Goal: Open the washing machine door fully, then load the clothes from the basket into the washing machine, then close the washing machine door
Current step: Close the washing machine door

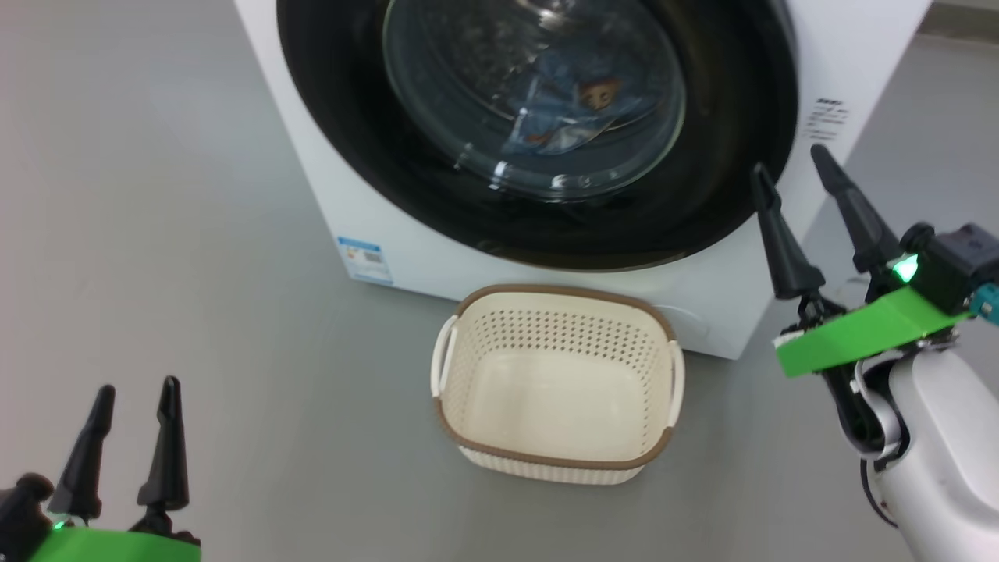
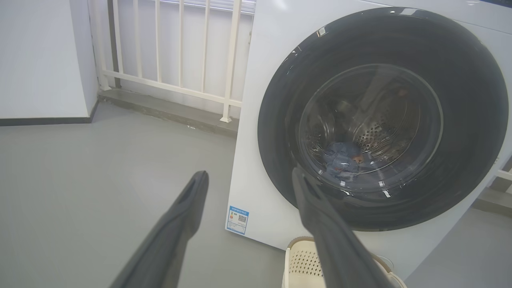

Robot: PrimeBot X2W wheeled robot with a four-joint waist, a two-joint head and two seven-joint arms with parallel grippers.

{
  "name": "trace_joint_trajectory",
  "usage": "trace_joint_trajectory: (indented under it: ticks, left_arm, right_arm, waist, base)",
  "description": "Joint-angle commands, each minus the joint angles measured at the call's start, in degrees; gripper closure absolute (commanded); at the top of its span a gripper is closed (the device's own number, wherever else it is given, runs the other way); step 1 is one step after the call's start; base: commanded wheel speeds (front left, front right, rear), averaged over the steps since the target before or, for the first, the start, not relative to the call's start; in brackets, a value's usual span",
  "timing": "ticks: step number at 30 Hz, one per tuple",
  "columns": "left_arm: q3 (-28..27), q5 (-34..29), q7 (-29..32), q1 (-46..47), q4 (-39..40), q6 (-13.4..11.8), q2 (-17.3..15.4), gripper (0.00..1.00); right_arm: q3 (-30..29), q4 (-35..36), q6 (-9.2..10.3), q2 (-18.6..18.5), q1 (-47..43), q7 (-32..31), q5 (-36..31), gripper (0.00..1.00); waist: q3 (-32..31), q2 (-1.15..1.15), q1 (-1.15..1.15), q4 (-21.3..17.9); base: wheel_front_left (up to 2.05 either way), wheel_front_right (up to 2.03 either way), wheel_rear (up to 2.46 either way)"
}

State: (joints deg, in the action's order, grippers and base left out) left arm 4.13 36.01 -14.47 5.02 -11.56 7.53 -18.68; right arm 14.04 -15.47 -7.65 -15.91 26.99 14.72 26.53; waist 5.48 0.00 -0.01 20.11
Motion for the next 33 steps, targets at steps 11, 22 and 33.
trace_joint_trajectory:
  ticks: [11, 22, 33]
  left_arm:
    - [-1.8, -1.3, -0.5, -1.5, 1.5, 0.0, -1.9, 0.0]
    - [-2.5, -2.2, -0.5, -2.5, 2.5, 0.0, -0.5, 0.0]
    - [-2.3, -3.1, -0.5, -3.2, 2.3, 0.0, 1.3, 0.0]
  right_arm:
    - [0.2, 7.5, 0.16, 0.6, -8.3, 0.3, -0.9, 0.0]
    - [-1.2, 9.9, 0.16, 0.8, -15.2, 0.3, -1.4, 0.0]
    - [-6.6, 10.4, 0.16, 0.8, -21.3, 0.3, -1.9, 0.0]
  waist:
    - [-6.4, 0.0, 0.01, -9.7]
    - [-7.8, 0.0, 0.01, -15.5]
    - [-9.5, 0.0, 0.01, -18.5]
  base:
    - [0.0, 0.0, 0.0]
    - [0.0, 0.0, 0.0]
    - [0.0, 0.0, 0.0]
